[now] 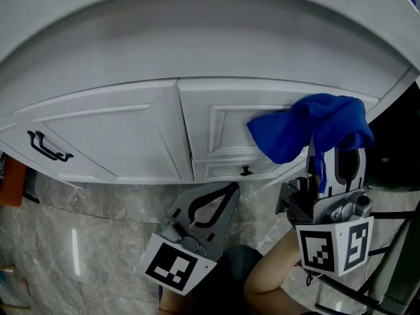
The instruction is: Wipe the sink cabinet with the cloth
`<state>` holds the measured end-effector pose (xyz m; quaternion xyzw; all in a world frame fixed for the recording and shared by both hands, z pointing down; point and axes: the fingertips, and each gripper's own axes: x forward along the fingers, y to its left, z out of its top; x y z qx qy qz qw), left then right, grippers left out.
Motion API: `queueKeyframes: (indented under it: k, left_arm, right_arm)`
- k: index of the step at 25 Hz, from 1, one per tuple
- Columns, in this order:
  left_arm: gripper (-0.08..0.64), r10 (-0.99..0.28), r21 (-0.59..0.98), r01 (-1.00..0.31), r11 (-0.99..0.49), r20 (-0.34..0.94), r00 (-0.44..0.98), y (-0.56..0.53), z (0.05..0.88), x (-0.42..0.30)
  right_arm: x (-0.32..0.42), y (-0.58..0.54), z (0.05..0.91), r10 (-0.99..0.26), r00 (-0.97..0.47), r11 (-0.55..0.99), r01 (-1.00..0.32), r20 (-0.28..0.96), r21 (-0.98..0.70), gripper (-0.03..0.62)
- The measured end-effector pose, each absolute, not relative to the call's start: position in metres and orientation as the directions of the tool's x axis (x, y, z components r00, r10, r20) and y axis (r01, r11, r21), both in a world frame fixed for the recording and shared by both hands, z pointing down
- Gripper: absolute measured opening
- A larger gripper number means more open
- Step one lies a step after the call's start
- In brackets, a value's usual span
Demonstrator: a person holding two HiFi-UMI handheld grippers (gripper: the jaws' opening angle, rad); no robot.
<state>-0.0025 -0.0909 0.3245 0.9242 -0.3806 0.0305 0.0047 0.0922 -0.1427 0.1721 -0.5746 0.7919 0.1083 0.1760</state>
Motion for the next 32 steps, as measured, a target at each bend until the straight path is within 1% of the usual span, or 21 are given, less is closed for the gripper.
queueKeyframes:
  k: [7,25,32]
  left_arm:
    - [0.003,-0.738,0.03,-0.739,-0.673,0.055,0.673,-0.093,0.325,-0.013]
    - [0.003,-0.726,0.022,-0.728,-0.685,0.064,0.685,-0.092,0.325,-0.008]
    - [0.003,-0.733,0.016,-0.735,-0.678,0.064,0.677,-0.093,0.325,-0.011]
  right_arm:
    - [0.107,-0.145,0.174,-0.888,-0.232,0.266,-0.964,-0.397,-0.032,0.117]
    - [0.133,-0.147,0.176,-0.9,-0.131,0.143,-0.99,-0.416,0.003,0.117]
    - [0.147,-0.147,0.177,-0.907,-0.056,0.051,-0.998,-0.418,0.023,0.117]
